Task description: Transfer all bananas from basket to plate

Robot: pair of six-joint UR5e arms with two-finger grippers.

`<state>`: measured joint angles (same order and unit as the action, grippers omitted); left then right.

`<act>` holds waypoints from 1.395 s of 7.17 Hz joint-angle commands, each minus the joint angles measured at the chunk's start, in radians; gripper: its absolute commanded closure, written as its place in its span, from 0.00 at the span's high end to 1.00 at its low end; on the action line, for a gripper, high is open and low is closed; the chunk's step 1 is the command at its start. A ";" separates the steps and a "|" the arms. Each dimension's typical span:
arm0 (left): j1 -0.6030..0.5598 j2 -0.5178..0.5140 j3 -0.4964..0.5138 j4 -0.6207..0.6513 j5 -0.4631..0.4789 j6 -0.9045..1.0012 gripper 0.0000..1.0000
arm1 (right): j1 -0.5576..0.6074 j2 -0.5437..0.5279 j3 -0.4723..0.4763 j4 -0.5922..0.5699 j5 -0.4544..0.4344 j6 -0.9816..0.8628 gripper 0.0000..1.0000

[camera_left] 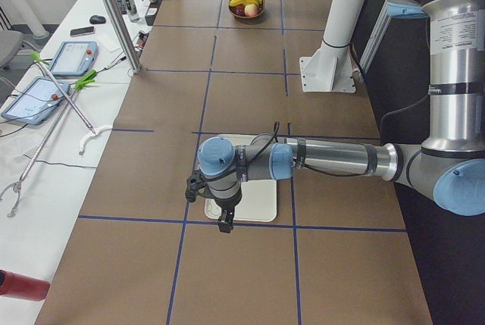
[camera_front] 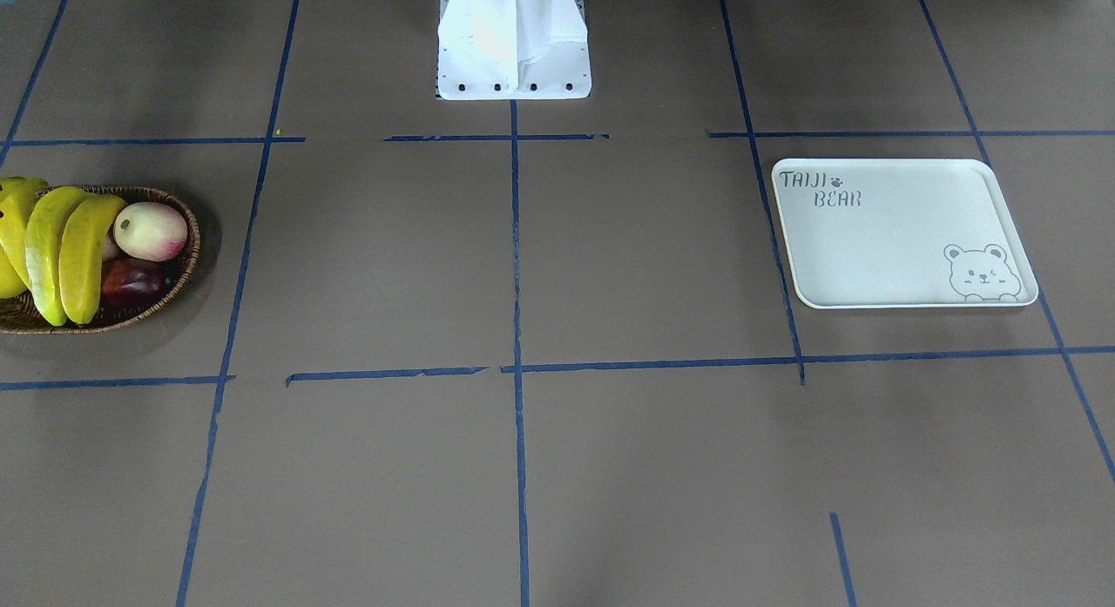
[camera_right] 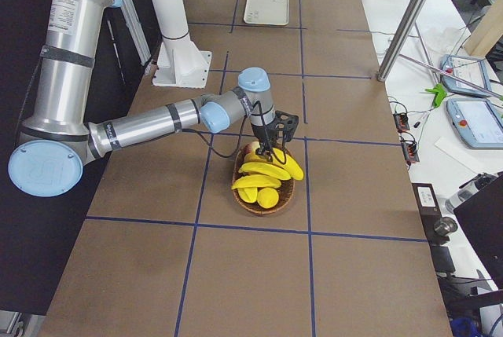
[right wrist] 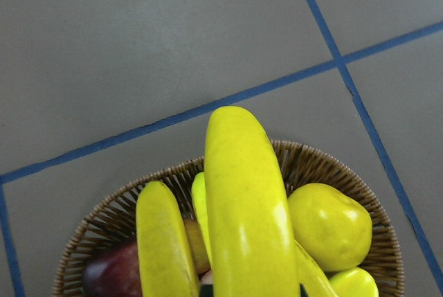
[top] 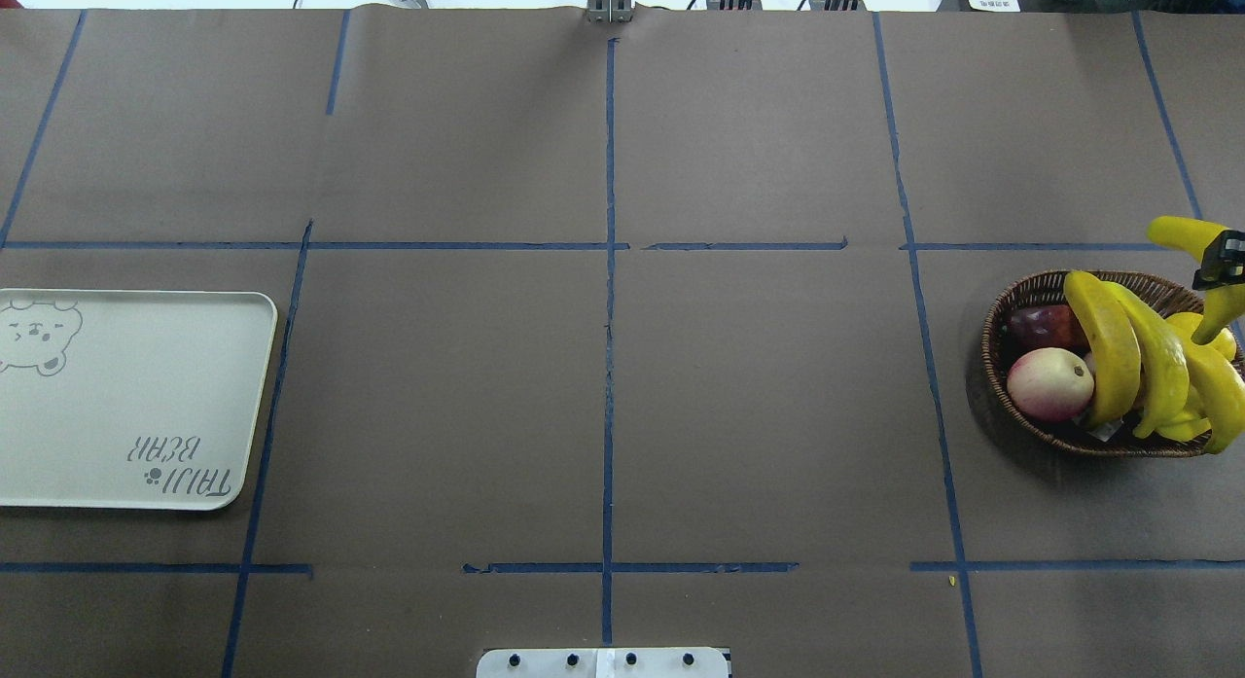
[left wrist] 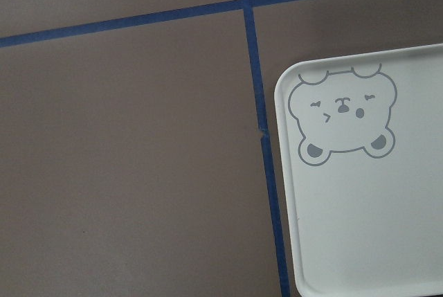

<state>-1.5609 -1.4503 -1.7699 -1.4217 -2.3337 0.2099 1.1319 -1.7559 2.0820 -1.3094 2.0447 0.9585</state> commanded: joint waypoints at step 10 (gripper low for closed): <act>0.407 -0.286 -0.163 -0.537 -0.210 -1.250 1.00 | -0.504 0.384 -0.112 0.572 -0.248 0.466 0.00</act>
<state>-1.2417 -1.6871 -1.9048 -1.8887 -2.5346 -0.8353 0.7254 -1.4168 1.9675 -0.7494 1.9468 1.3673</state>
